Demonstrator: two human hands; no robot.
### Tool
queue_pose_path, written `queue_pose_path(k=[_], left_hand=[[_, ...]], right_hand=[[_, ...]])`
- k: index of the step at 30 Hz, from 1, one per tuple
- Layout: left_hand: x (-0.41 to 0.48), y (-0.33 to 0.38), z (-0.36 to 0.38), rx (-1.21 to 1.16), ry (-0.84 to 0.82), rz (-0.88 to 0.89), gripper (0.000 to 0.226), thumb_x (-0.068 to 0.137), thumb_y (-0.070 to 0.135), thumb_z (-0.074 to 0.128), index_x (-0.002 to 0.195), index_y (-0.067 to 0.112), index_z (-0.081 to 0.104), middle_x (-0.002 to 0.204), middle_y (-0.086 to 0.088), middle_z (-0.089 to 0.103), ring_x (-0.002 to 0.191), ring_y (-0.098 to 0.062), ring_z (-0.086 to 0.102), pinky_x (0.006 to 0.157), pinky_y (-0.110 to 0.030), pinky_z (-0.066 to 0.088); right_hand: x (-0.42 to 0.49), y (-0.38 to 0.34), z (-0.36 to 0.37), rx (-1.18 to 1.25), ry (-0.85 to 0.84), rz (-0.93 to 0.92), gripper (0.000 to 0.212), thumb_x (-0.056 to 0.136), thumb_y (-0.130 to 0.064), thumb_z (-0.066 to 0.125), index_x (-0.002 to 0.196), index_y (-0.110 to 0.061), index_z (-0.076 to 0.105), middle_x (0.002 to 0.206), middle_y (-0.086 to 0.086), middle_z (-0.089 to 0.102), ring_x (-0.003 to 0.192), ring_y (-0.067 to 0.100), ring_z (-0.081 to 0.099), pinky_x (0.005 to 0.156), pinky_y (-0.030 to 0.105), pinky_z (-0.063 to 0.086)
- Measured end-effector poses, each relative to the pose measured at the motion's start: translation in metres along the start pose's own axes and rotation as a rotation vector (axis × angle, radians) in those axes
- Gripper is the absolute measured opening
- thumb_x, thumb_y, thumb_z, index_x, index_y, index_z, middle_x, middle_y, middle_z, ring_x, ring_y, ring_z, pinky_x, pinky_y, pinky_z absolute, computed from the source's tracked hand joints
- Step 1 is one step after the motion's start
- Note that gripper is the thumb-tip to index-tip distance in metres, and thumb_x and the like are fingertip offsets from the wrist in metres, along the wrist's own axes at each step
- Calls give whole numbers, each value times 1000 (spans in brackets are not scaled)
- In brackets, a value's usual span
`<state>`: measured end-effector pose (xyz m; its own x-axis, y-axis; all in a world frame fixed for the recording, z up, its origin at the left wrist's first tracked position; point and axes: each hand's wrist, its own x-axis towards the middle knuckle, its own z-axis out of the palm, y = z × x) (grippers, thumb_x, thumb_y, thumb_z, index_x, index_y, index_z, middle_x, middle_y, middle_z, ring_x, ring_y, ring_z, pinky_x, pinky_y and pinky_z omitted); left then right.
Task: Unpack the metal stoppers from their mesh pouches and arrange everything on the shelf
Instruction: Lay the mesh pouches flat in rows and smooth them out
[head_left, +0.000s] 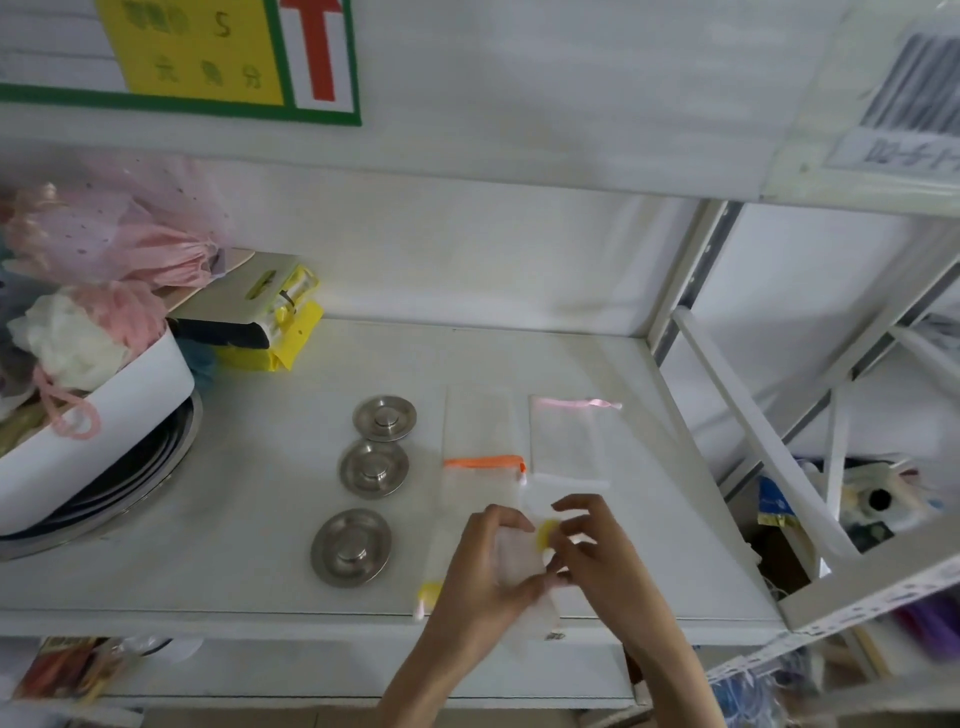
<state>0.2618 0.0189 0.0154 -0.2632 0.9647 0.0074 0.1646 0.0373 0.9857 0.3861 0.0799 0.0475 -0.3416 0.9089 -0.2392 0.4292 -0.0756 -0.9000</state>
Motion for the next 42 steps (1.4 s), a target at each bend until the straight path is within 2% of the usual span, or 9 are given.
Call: queue_pose_path(k=[5, 11, 16, 22, 27, 30, 33, 35, 42], left_hand=[[8, 1, 31, 119, 16, 63, 30, 74, 20, 74, 97, 22, 55, 105, 4, 57, 103, -1, 51, 84, -1, 33], [12, 7, 54, 194, 22, 166, 34, 78, 5, 65, 95, 30, 52, 106, 5, 57, 103, 6, 49, 88, -1, 32], [15, -3, 69, 150, 97, 127, 39, 76, -3, 60, 93, 32, 52, 105, 4, 56, 104, 10, 47, 89, 0, 33], [18, -20, 88, 100, 179, 19, 46, 72, -12, 58, 91, 30, 54, 106, -2, 55, 101, 9, 48, 87, 0, 34], [25, -44, 98, 103, 143, -185, 33, 72, -11, 49, 86, 16, 60, 106, -11, 57, 102, -16, 57, 84, -3, 42], [26, -56, 104, 199, 68, -169, 36, 64, -9, 38, 78, 16, 61, 89, -17, 60, 94, -32, 59, 85, -32, 53], [25, -52, 104, 221, 79, -153, 43, 73, -13, 40, 70, 28, 55, 82, -1, 52, 95, -27, 55, 75, -12, 49], [24, -50, 104, 243, 91, -135, 43, 76, -12, 42, 68, 30, 52, 85, -1, 52, 97, -27, 55, 76, -15, 51], [17, -27, 106, 533, 14, -50, 22, 94, 3, 32, 109, 5, 47, 110, -19, 54, 97, -26, 51, 82, -30, 43]], right_hand=[[9, 9, -22, -363, 125, -126, 27, 88, 4, 45, 98, -21, 49, 87, 5, 58, 66, 19, 64, 65, 38, 55], [18, 9, -29, -621, 323, -242, 25, 84, 8, 42, 95, -14, 50, 95, 4, 44, 60, 27, 50, 49, 28, 33], [35, 13, -23, -887, 396, -227, 32, 76, 12, 51, 97, -13, 47, 99, 7, 41, 71, 24, 45, 52, 30, 40], [57, 24, -8, -994, 521, -344, 51, 42, 24, 66, 82, -6, 57, 73, 13, 53, 54, 23, 39, 45, 28, 30], [70, 43, -4, -989, 328, -222, 49, 62, 18, 63, 103, -8, 53, 99, 11, 52, 63, 26, 50, 50, 31, 31], [64, 58, -3, -933, 236, -131, 44, 82, 10, 48, 120, -10, 43, 122, 10, 41, 85, 29, 56, 60, 31, 34], [55, 67, -2, -915, 149, -72, 30, 87, 3, 44, 114, -10, 47, 119, 10, 45, 101, 28, 51, 65, 30, 38], [52, 72, -4, -919, 86, -72, 27, 85, 3, 46, 108, -10, 48, 116, 9, 48, 108, 26, 46, 71, 29, 42], [57, 75, -11, -874, 16, -178, 19, 89, -15, 53, 106, -10, 49, 112, 8, 50, 102, 24, 44, 72, 26, 39]])
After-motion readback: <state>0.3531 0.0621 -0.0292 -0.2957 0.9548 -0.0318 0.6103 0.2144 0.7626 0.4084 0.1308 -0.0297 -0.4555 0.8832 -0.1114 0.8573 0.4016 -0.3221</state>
